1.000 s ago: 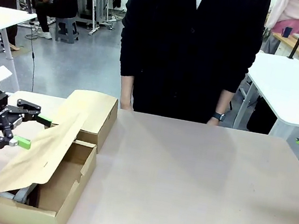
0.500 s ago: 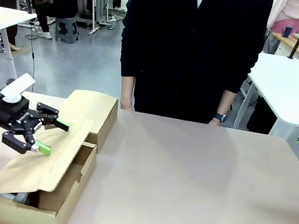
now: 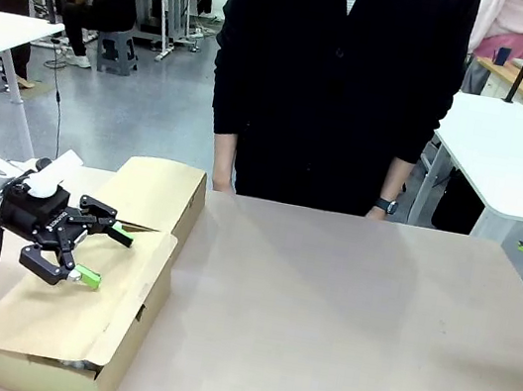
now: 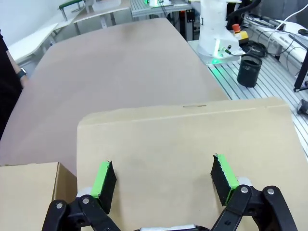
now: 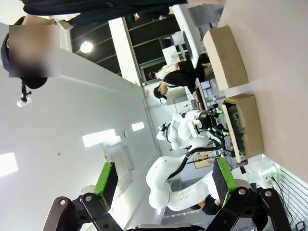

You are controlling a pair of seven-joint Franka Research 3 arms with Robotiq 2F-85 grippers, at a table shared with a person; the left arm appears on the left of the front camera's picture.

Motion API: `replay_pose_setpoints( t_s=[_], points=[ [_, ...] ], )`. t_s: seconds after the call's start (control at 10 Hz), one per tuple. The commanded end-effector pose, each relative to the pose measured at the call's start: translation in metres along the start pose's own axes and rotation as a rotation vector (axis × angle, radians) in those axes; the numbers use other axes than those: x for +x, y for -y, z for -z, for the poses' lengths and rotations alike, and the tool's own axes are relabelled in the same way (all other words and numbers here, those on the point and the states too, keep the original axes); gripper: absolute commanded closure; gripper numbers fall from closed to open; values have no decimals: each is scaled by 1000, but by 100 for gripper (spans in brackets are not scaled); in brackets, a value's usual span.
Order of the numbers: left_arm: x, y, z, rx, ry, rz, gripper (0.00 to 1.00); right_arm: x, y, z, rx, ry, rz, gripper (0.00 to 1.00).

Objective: Place items inside the box.
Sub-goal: Close the lid of the Mailer Box closest to the robot.

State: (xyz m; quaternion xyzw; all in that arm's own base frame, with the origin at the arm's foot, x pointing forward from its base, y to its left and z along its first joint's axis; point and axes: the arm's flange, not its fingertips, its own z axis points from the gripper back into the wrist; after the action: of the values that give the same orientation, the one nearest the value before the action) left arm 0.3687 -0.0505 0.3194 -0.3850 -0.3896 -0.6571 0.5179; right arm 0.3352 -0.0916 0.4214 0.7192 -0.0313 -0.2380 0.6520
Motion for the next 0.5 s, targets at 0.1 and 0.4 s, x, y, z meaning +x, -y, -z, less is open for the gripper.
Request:
replay_pose_setpoints(
  t_s=[0.1, 0.4],
  points=[
    [6, 70, 20, 17, -21, 27, 0, -3, -4, -2, -3, -6, 10, 0],
    [8, 70, 15, 30, -45, 28, 0, -3, -4, -2, -3, -6, 10, 0]
  ],
)
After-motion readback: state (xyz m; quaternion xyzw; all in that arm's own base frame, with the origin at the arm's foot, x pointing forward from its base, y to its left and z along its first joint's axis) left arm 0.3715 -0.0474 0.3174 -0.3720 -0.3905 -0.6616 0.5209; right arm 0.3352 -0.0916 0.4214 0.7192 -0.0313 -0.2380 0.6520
